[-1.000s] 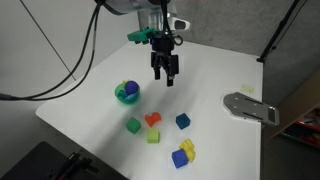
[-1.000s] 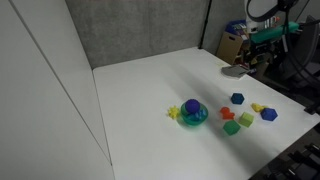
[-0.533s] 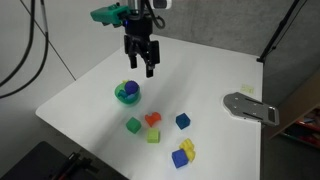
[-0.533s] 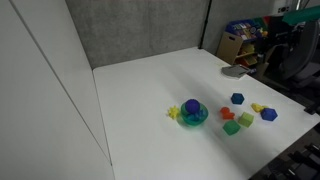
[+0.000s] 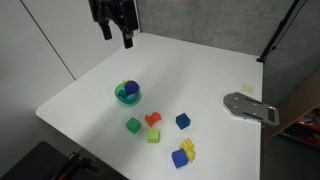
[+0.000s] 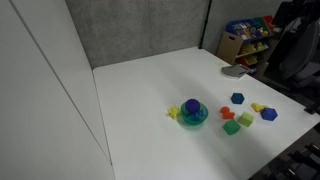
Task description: Remove the yellow duck toy from the green bowl and put it on top to the blue block on the worktop
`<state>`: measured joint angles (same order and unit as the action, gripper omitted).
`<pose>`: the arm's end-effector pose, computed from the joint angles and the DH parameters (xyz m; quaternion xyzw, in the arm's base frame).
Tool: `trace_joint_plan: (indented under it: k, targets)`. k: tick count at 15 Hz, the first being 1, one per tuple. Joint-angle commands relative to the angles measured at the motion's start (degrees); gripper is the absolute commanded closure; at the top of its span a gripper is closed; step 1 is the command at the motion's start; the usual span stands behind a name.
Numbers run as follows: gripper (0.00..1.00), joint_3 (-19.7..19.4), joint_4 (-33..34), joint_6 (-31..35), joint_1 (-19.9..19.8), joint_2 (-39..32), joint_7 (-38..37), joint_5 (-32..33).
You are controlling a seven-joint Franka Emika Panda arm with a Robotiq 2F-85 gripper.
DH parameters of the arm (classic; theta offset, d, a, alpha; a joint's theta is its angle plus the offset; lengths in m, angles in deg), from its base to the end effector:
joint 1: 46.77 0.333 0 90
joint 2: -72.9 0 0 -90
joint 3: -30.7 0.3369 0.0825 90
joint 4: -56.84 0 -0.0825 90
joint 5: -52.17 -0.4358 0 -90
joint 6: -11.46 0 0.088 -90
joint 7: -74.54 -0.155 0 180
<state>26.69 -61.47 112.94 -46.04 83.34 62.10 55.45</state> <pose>0.5291 -0.0390 0.4601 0.9899 -0.1284 -0.0540 0.0258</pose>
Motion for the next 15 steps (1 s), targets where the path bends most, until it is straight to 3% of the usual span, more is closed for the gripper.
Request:
trace_joint_plan:
  k: [1, 8, 15]
  targets:
    - [0.0, 1.8, -1.0, -2.0, -0.3, 6.9, 3.7, -2.7]
    - [0.0, 4.3, 0.7, -9.3, -0.1, 14.7, 5.9, -4.3]
    - [0.0, 5.0, 0.2, -8.9, -0.5, 14.8, 4.5, -4.3]
